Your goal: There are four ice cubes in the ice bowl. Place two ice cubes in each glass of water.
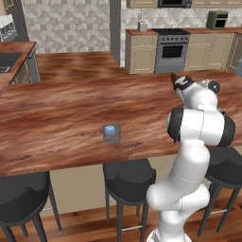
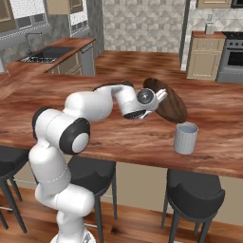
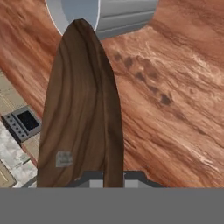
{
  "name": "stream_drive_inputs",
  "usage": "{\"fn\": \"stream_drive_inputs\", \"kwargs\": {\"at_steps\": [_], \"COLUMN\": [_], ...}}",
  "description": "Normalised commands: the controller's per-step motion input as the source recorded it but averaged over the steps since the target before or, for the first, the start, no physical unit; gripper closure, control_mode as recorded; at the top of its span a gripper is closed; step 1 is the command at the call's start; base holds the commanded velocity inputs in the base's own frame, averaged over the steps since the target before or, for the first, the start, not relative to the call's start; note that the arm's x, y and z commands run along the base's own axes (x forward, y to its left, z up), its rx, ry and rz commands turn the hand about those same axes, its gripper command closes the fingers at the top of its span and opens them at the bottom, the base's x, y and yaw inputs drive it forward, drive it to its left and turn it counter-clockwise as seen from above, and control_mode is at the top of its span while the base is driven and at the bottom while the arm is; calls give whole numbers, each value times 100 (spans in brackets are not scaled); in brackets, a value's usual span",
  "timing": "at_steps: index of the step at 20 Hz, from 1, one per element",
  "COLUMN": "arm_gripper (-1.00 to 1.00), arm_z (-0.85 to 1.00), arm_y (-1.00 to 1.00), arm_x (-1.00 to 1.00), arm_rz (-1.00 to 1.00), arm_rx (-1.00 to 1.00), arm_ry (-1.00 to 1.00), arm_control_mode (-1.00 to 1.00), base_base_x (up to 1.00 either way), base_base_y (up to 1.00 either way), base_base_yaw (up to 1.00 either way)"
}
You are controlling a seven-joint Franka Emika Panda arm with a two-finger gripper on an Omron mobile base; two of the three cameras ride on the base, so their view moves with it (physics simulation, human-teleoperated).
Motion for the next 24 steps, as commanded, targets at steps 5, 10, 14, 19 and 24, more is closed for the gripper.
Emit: {"fn": "stream_drive_inputs", "kwargs": {"at_steps": [5, 10, 14, 19, 24], "arm_gripper": [100, 100, 100, 100, 100], "arm_z": [0, 0, 5, 6, 0], "arm_y": [-17, -2, 8, 35, 20], "arm_x": [0, -14, -61, -14, 0], "arm_rz": [1, 0, 0, 0, 0], "arm_rx": [12, 6, 0, 0, 0], "arm_ry": [-2, -2, -22, -11, 1], "arm_control_mode": [-100, -100, -100, -100, -100], "base_base_x": [0, 0, 0, 0, 0], "base_base_y": [0, 0, 0, 0, 0], "base_base_yaw": [0, 0, 0, 0, 0]}}
